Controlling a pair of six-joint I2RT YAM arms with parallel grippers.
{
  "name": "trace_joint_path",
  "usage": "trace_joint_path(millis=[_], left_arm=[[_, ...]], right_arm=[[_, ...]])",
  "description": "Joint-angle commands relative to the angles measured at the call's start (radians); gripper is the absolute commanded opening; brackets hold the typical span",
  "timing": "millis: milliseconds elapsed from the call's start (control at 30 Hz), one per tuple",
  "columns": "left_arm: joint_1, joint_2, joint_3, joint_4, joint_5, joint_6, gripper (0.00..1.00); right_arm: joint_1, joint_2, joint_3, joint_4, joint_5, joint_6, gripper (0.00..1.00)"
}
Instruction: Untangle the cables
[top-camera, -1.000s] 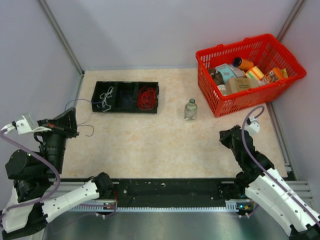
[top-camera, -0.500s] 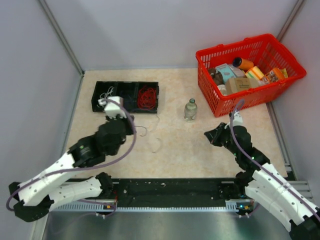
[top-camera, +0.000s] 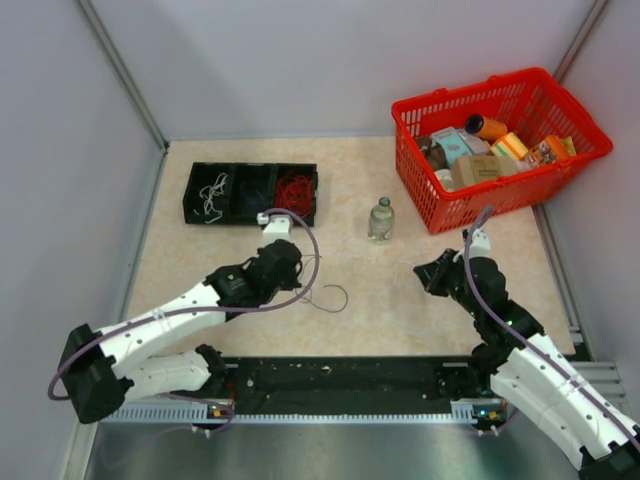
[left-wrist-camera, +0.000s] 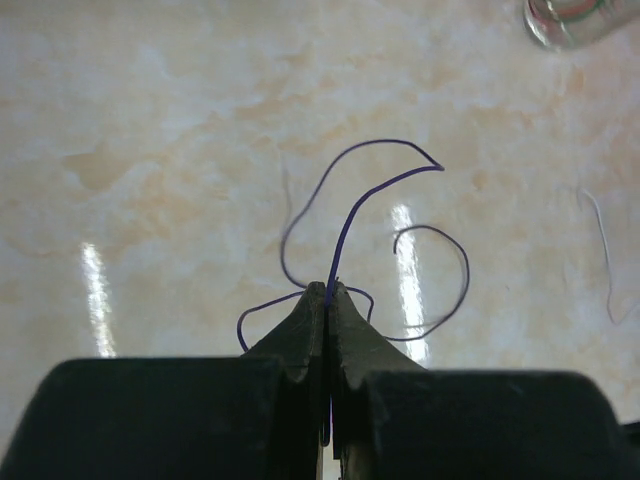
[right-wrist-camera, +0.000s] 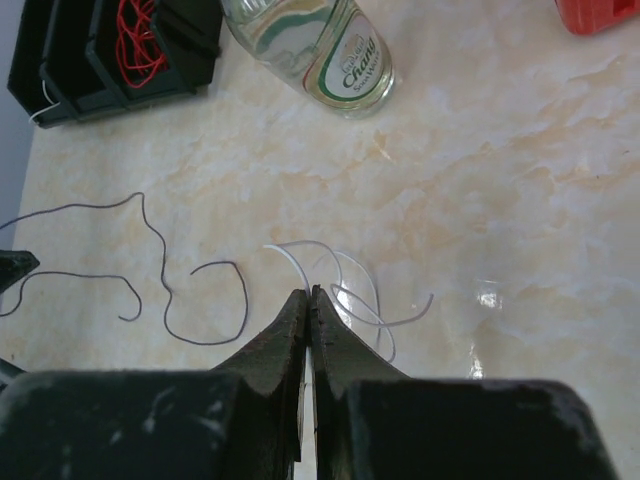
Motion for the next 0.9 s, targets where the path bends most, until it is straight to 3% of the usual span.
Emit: trace_joint_path(millis=[0, 100, 300, 667, 867], left_arm=[[0.002, 0.148, 0.040, 0.112, 0.301, 0.078, 0.00], [-0.006, 0.263, 0.077, 0.121, 0.400, 0.115, 0.00], [-0.018, 0.404, 0.126, 0.065, 0.398, 0.114, 0.04], [-0.037, 0.418, 0.111, 0.084, 0.443, 0.103, 0.57], [-0.041, 0.417, 0.142, -0.030, 0.330, -0.021, 0.59]], right_arm=[[-0.001, 0.000, -0.005, 0.010, 0.029, -0.020, 0.00], [-0.001, 0.003, -0.003, 0.008, 0.032, -0.023, 0.00], [-0.001, -0.003, -0.011, 0.005, 0.032, -0.026, 0.00], [-0.003, -0.004, -0.016, 0.010, 0.029, -0.020, 0.00], [-0.001, -0.007, -0.023, 0.010, 0.021, -0.017, 0.00]])
